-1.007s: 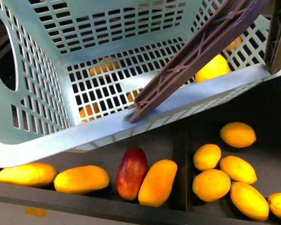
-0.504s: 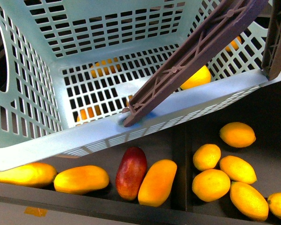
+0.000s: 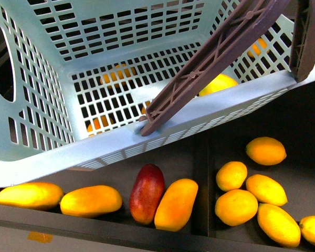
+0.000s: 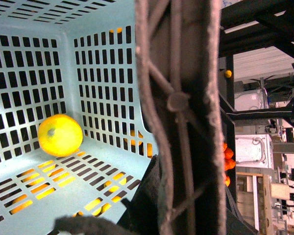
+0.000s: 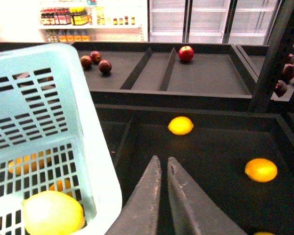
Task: Pick lemon and mango into basket
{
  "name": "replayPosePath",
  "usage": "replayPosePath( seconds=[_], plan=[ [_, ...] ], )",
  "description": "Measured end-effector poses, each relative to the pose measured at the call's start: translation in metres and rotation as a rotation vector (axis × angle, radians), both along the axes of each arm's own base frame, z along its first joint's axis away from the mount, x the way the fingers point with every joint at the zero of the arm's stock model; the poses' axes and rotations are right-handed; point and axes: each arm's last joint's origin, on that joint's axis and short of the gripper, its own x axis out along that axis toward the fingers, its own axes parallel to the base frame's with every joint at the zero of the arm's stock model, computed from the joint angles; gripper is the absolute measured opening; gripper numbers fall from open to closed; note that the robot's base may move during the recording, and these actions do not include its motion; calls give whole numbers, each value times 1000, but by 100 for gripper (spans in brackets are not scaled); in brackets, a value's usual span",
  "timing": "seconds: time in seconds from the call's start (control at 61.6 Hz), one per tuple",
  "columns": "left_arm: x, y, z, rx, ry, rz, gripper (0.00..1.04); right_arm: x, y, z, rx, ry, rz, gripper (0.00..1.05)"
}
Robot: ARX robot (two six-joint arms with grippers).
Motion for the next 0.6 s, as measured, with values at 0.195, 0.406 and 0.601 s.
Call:
replayPosePath(
  seconds=[0.195,0.406,0.601],
  plan=[
    [0,0,0,-3,2,-4,5,-24,-12,-12,-4,-3,-4,2],
    [0,0,0,-1,1,-2,5,-41,-12,-19,-4,-2,-4,2],
    [0,0,0,-2,1,-2,5,-46,-12,-20,-5,-10,-4,30]
  ],
)
